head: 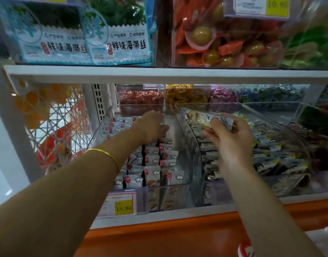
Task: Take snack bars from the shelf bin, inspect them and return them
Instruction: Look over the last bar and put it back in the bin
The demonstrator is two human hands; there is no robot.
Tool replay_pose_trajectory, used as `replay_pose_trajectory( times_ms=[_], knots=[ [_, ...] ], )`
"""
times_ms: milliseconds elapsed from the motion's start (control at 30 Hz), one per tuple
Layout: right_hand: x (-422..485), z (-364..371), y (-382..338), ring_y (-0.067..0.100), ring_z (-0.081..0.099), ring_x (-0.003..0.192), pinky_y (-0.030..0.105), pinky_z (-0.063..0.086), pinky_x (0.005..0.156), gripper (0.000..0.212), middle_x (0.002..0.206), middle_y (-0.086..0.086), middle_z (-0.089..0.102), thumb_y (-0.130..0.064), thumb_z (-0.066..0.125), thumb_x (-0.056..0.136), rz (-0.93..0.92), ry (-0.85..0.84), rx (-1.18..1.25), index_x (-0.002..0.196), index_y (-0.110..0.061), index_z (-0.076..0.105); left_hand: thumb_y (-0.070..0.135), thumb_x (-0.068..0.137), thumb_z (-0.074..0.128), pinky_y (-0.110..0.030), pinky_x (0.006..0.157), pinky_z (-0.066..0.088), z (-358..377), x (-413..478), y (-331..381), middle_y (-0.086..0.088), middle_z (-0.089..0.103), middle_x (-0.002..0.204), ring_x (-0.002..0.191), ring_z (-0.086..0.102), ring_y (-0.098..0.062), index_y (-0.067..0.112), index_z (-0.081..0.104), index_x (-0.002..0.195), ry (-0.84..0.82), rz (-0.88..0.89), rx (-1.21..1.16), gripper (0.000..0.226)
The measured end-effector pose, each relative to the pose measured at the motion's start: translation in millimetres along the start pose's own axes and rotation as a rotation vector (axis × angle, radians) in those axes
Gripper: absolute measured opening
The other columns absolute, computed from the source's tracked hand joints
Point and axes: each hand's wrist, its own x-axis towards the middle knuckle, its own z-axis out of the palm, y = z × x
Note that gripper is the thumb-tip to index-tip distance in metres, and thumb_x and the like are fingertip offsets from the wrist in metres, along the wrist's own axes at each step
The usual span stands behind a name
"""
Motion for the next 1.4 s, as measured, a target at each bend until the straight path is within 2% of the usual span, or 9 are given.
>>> replay_pose_trajectory(
  times_ms=[100, 400, 633, 800, 933, 1067, 1167, 1300, 1400],
  knots=[
    [3, 0, 3, 0.006, 0.065, 0.058, 0.022, 0.057, 0.065, 0.015, 0.087, 0.004, 0.060, -0.005, 0.062, 0.087, -0.006, -0.020, -0.009, 0.095, -0.016, 0.056, 0.038, 0.099, 0.029, -0.042, 0.093, 0.036, 14, 21, -11, -0.013, 0.049, 0.116, 0.114, 0.044, -0.028, 0.004, 0.051, 0.113, -0.128, 0.019, 0.188, 0.042],
    [1, 6, 13, 0.006, 0.064, 0.058, 0.017, 0.054, 0.061, 0.015, 0.090, 0.006, 0.060, -0.005, 0.062, 0.088, -0.003, -0.032, -0.045, 0.096, -0.016, 0.056, 0.051, 0.095, 0.010, -0.060, 0.112, 0.007, 33, 44, -31, -0.007, 0.007, 0.158, 0.145, 0.000, -0.026, 0.017, 0.018, 0.148, -0.326, -0.060, 0.367, 0.063],
    [-1, 7, 15, 0.009, 0.065, 0.062, 0.025, 0.058, 0.070, 0.029, 0.092, 0.005, 0.059, -0.006, 0.061, 0.089, -0.034, -0.048, -0.122, 0.116, -0.001, 0.054, 0.060, 0.094, 0.009, -0.056, 0.111, -0.004, 35, 49, -35, -0.001, -0.008, 0.158, 0.145, -0.009, -0.018, 0.022, 0.004, 0.150, -0.283, -0.062, 0.334, 0.068],
    [0, 8, 16, 0.006, 0.064, 0.060, 0.023, 0.057, 0.068, 0.025, 0.093, 0.004, 0.058, -0.007, 0.060, 0.089, -0.029, -0.037, -0.101, 0.113, -0.006, 0.054, 0.058, 0.094, 0.008, -0.056, 0.112, -0.003, 36, 50, -30, -0.002, 0.000, 0.159, 0.145, -0.006, -0.018, 0.020, 0.010, 0.150, -0.314, -0.085, 0.318, 0.068],
    [3, 13, 16, 0.006, 0.064, 0.062, 0.021, 0.057, 0.066, 0.025, 0.098, 0.007, 0.059, -0.009, 0.060, 0.089, -0.050, -0.052, -0.143, 0.113, -0.006, 0.053, 0.052, 0.096, 0.024, -0.054, 0.113, 0.014, 30, 37, -22, -0.010, 0.025, 0.151, 0.140, 0.019, -0.030, 0.015, 0.034, 0.142, -0.258, -0.149, 0.169, 0.060],
    [24, 38, 8, 0.021, 0.064, 0.077, 0.031, 0.056, 0.072, 0.012, 0.093, 0.013, 0.060, -0.006, 0.060, 0.089, -0.286, -0.217, -0.469, 0.099, -0.003, 0.055, 0.047, 0.097, 0.031, -0.049, 0.110, 0.025, 19, 19, -11, -0.012, 0.030, 0.148, 0.134, 0.030, -0.033, 0.014, 0.041, 0.138, -0.244, -0.165, 0.054, 0.053],
    [52, 69, 10, 0.020, 0.056, 0.085, 0.016, 0.038, 0.068, 0.011, 0.087, 0.004, 0.054, -0.004, 0.060, 0.087, -0.555, -0.395, -0.851, 0.097, -0.002, 0.058, 0.045, 0.098, 0.029, -0.049, 0.110, 0.019, 16, 13, -9, -0.011, 0.031, 0.148, 0.135, 0.028, -0.031, 0.012, 0.040, 0.138, -0.253, -0.141, 0.106, 0.053],
    [79, 107, 33, 0.026, 0.055, 0.106, 0.030, 0.046, 0.084, 0.031, 0.116, 0.010, 0.055, -0.007, 0.052, 0.092, -0.567, -0.556, -1.232, 0.123, -0.009, 0.048, 0.047, 0.098, 0.026, -0.052, 0.110, 0.009, 17, 6, -11, -0.006, 0.033, 0.147, 0.137, 0.024, -0.029, 0.017, 0.041, 0.138, -0.226, -0.110, 0.181, 0.053],
    [85, 125, 44, 0.027, 0.056, 0.104, 0.028, 0.044, 0.081, 0.021, 0.112, 0.014, 0.058, -0.007, 0.050, 0.093, -0.555, -0.612, -1.483, 0.114, -0.006, 0.054, 0.047, 0.097, 0.027, -0.052, 0.110, 0.006, 17, 1, -15, -0.003, 0.036, 0.145, 0.136, 0.025, -0.025, 0.017, 0.044, 0.135, -0.183, -0.051, 0.180, 0.052]
  ],
)
